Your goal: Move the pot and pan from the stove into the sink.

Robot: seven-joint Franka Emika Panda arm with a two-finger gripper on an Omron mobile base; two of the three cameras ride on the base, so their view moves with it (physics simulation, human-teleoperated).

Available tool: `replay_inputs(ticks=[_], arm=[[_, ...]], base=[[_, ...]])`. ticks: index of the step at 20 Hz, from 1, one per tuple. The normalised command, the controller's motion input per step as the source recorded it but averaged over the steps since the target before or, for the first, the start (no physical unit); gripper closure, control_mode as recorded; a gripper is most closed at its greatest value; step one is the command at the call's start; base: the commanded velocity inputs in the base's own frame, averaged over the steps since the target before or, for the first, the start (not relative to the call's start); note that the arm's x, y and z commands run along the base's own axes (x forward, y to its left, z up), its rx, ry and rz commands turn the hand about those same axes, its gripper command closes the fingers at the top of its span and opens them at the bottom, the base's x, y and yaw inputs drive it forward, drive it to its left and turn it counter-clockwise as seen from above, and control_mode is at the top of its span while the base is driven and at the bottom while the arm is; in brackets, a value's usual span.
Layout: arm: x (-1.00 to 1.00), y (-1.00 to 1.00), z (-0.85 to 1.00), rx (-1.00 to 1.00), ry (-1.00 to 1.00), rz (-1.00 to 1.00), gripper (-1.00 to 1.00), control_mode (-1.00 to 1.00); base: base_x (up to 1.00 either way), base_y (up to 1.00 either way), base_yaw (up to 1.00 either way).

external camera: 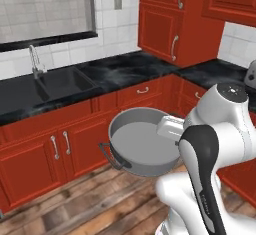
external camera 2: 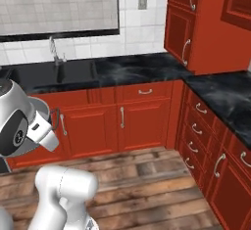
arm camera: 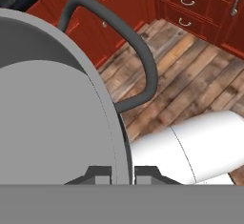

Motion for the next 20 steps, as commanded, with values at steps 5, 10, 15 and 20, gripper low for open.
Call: replay_inputs(ticks=[5, 10, 15, 20], arm=[[0.0, 0.0, 0.0, 0.0, 0.0, 0.0, 1.0, 1.0], [0.0, 0.0, 0.0, 0.0, 0.0, 0.0, 1.0, 1.0], [0.0, 0.0, 0.0, 0.0, 0.0, 0.0, 1.0, 1.0], [0.0, 0.0, 0.0, 0.0, 0.0, 0.0, 1.0, 1.0]], base=[[0.7, 0.05, 0.0], [0.73, 0.12, 0.01], [0.73, 0.14, 0.0], [0.71, 0.17, 0.0]])
